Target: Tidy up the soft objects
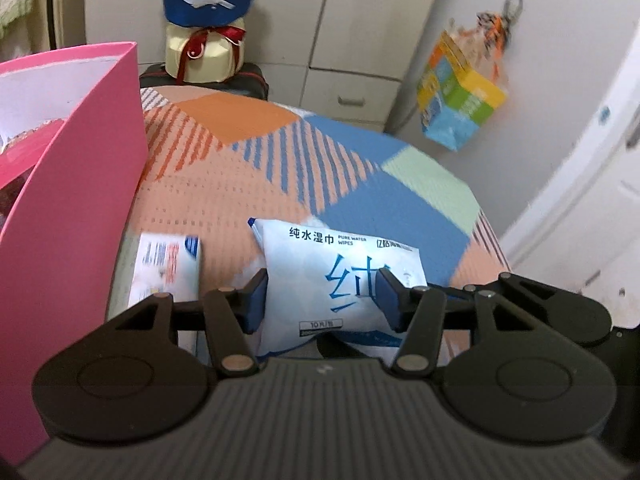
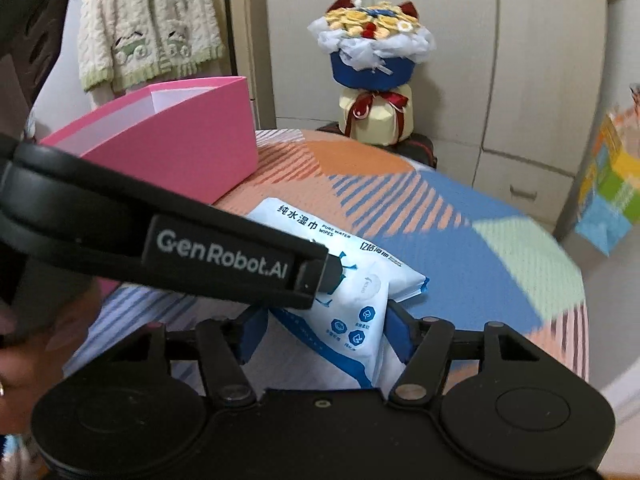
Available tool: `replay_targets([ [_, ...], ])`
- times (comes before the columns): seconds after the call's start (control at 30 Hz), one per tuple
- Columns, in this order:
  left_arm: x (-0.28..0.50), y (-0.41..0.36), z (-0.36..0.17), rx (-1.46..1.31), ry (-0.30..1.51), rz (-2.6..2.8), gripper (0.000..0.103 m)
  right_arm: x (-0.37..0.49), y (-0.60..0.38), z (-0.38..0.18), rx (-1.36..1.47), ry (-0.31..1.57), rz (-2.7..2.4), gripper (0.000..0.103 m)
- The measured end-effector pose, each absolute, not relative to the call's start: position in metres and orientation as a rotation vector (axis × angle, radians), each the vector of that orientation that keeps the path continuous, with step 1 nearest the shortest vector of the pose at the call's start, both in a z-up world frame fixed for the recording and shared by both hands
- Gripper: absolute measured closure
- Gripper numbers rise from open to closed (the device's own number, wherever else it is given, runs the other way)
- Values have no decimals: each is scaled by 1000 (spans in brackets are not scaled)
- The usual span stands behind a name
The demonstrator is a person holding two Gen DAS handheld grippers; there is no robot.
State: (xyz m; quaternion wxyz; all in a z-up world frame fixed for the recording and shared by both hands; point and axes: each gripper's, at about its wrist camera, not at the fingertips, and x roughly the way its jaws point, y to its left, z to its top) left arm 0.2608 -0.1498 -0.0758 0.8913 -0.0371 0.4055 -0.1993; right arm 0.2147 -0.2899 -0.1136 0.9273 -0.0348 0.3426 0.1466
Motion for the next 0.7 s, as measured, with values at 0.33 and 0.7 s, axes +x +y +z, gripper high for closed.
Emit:
replay_targets([
  [0.33,198,-140,-78,-32,860,-548,49,144,-285,-117,16,716,233,25],
  [0.7,123,-124,-66,37,807,-669,49,73,-272,-107,13,718,206,23],
])
